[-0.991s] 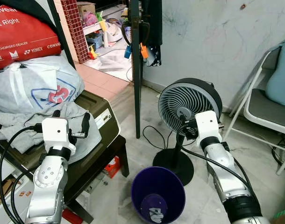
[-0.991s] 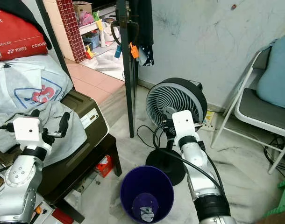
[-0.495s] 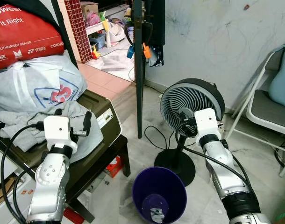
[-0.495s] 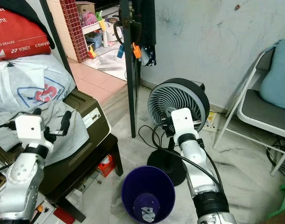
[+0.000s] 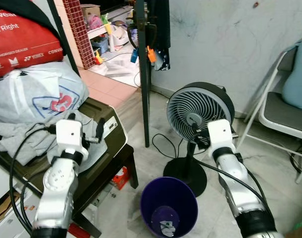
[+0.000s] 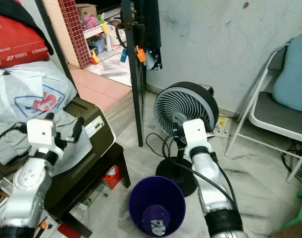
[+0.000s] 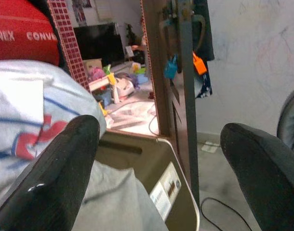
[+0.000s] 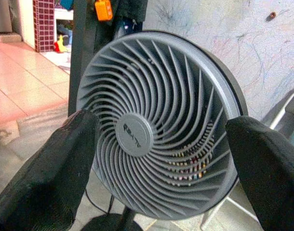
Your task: Clean up the room
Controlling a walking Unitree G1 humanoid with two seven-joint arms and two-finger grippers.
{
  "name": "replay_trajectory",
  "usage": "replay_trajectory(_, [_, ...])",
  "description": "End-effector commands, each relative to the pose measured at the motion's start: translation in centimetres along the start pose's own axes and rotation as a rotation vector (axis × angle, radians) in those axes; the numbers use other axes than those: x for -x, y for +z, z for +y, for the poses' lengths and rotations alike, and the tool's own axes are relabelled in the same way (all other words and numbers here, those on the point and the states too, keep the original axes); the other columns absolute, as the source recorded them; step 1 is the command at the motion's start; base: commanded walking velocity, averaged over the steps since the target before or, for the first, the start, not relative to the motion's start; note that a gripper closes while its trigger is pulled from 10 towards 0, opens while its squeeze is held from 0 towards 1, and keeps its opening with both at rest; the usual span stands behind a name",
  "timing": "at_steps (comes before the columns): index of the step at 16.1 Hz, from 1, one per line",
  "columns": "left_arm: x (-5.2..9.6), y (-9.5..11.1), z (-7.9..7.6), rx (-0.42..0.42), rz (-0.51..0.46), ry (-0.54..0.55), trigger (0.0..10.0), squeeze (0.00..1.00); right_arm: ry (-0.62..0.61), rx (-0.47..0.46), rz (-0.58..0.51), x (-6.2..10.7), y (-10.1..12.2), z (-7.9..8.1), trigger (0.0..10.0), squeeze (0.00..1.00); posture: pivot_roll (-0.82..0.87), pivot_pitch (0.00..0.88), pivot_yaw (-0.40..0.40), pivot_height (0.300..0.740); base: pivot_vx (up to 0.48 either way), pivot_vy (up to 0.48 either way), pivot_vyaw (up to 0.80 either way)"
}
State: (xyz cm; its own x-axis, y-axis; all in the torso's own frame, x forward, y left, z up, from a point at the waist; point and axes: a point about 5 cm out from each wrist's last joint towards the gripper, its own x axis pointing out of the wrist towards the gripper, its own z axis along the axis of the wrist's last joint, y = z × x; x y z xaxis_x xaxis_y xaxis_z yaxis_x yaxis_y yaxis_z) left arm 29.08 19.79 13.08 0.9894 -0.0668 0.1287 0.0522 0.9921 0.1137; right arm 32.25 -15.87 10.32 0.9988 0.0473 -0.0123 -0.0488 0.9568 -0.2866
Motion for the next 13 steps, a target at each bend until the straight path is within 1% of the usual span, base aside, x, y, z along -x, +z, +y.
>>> replay_trajectory(1, [-0.1, 0.1, 0.7, -0.015, -0.009, 0.032, 10.0, 0.00, 0.000, 0.002, -0.026, -0.6, 0.8, 0.0, 10.0, 1.00, -0.12, 0.000, 0.040, 0.740, 0.000, 0.000, 0.00])
replay_trajectory(3, [-0.1, 0.0, 1.1, -0.012, -0.006, 0.050, 10.0, 0.00, -0.006, 0.005, -0.040, -0.8, 1.3, -0.3, 10.0, 1.00, -0.14, 0.000, 0.052, 0.740, 0.000, 0.000, 0.00])
replay_trajectory(4, [-0.1, -0.3, 0.9, -0.013, 0.000, 0.044, 10.0, 0.00, -0.018, 0.008, -0.040, -0.5, 1.1, -0.7, 10.0, 1.00, -0.14, 0.000, 0.052, 0.740, 0.000, 0.000, 0.00])
replay_trajectory(5, [-0.3, -0.4, 0.6, -0.016, 0.004, 0.025, 10.0, 0.00, -0.035, 0.011, -0.025, -0.2, 0.5, -1.0, 10.0, 1.00, -0.16, 0.000, 0.079, 0.740, 0.000, 0.000, 0.00])
replay_trajectory(7, [-0.9, -0.5, 0.4, -0.021, 0.008, -0.007, 10.0, 0.00, -0.048, 0.004, -0.024, 0.3, 0.3, -0.9, 10.0, 1.00, -0.19, 0.000, 0.100, 0.740, 0.000, 0.000, 0.00])
replay_trajectory(8, [-1.2, -0.5, 0.2, -0.023, 0.007, -0.019, 10.0, 0.00, -0.054, 0.001, -0.022, 0.4, 0.3, -0.9, 10.0, 1.00, -0.19, 0.000, 0.100, 0.740, 0.000, 0.000, 0.00])
replay_trajectory(10, [-1.9, 0.2, -0.4, -0.033, -0.024, -0.046, 10.0, 0.00, -0.063, -0.006, -0.007, 0.6, 0.0, -0.8, 10.0, 0.98, -0.17, 0.000, 0.087, 0.740, 0.000, 0.000, 0.00])
replay_trajectory(13, [-1.7, 0.2, -0.4, -0.018, -0.031, -0.026, 10.0, 0.00, -0.030, 0.010, -0.020, 0.3, 0.5, -0.7, 10.0, 0.98, -0.16, 0.000, 0.068, 0.740, 0.000, 0.000, 0.00])
